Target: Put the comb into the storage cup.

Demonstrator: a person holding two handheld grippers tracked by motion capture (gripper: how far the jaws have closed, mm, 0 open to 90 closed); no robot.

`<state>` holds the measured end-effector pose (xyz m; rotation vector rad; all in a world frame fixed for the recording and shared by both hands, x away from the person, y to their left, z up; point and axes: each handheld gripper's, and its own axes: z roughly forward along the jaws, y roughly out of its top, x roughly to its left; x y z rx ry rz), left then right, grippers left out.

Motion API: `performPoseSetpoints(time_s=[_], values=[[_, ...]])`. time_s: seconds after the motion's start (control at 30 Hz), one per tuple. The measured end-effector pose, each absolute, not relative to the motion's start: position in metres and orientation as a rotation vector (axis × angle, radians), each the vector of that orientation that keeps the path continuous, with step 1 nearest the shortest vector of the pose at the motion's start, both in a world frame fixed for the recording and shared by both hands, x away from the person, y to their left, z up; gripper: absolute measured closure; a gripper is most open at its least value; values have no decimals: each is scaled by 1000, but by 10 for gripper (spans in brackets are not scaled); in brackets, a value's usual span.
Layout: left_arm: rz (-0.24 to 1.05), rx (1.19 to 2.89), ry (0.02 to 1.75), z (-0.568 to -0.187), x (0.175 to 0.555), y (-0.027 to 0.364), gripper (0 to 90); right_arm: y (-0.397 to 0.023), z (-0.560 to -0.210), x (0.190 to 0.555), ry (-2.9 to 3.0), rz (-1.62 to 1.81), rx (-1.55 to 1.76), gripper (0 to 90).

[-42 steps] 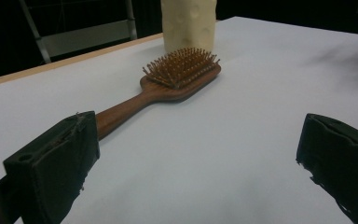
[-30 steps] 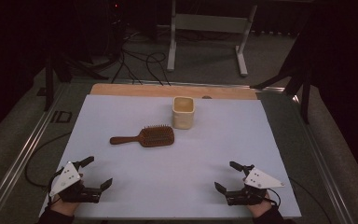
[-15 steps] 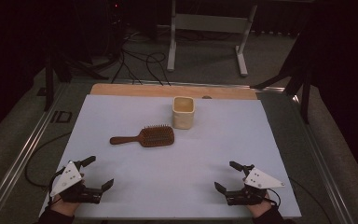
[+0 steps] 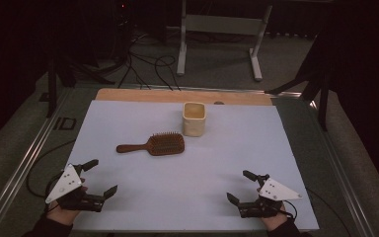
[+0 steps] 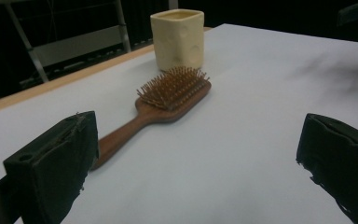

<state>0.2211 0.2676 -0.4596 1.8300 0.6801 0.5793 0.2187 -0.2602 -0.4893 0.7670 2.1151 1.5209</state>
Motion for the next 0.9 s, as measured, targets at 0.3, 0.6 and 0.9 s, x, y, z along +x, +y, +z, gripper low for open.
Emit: performPoseSetpoints(time_s=[0.3,0.6,0.9], values=[[566,1839,674,-444,228,269,0,-260,-488,219,2113,1525,766,85],[558,1871,672,-436,237,266,0,-260,-489,219,2112,1533,769,85],[545,1910,662,-424,249,263,0,-260,-488,219,2109,1540,774,85]])
